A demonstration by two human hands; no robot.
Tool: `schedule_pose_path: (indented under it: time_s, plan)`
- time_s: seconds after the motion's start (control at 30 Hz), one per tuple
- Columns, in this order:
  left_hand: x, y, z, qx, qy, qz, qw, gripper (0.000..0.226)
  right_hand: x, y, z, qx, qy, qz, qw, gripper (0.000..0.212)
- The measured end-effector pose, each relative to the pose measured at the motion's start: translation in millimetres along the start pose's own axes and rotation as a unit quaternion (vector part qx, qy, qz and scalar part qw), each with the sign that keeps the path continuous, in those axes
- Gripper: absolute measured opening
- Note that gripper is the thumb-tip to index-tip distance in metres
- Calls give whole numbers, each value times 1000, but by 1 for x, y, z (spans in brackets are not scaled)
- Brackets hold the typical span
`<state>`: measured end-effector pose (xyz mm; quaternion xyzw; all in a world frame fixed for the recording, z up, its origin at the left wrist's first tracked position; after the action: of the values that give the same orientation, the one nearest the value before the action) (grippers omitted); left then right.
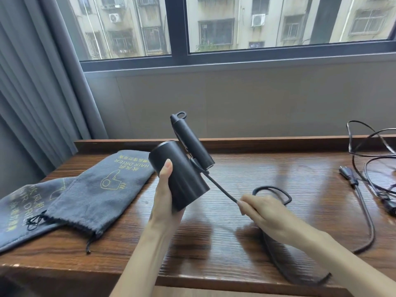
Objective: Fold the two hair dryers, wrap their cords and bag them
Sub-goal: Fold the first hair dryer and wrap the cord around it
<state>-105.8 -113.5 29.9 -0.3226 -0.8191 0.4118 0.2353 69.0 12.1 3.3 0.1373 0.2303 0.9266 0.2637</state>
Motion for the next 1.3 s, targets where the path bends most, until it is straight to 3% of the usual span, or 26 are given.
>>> schedule_pose_path:
  time_s: [0.13, 0.3, 0.43, 0.63, 0.83, 0.93, 1.03, 1.17, 1.3]
  plan:
    - [5, 7, 6, 5, -28, 0, 1000, 77, -9, -10, 9, -96, -6, 13, 995, 47]
    - [6, 21, 11, 38, -41, 33, 998, 80, -8, -11, 27, -115, -18, 16, 993, 36]
    - [6, 26, 14, 48, -28, 54, 997, 66, -4, -5, 42, -165, -25, 25, 986, 32]
    - [8, 30, 13, 113, 20, 19, 993, 72, 4, 9, 44, -177, 15, 31, 984, 13]
    - [10, 23, 27, 193, -26, -44, 980, 73, 6, -5, 57, -261, 58, -9, 964, 10]
    - [8, 14, 27, 215, -33, -76, 973, 69, 8, -3, 68, -202, 74, 5, 977, 11]
    - [4, 9, 21, 249, -14, -93, 964, 60, 20, 12, 92, -74, 38, 64, 994, 12]
    - [-2, 13, 18, 281, 33, -77, 956, 61, 52, 45, 136, 47, -4, 121, 991, 3]
    - [-10, 20, 8, 287, 96, -45, 952, 65, 83, 77, 155, 97, 15, 142, 985, 14]
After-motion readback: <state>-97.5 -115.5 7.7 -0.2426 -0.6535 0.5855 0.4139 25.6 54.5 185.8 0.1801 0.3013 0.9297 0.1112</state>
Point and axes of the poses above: each hand's wrist, its own x-axis towards the middle knuckle, its own z-axis out of the back of the hand, y = z × x, the point moved 5 cm from there along x, towards the middle knuckle, and after that the axes turned 6 degrees about -z, right-handed, at the moved point
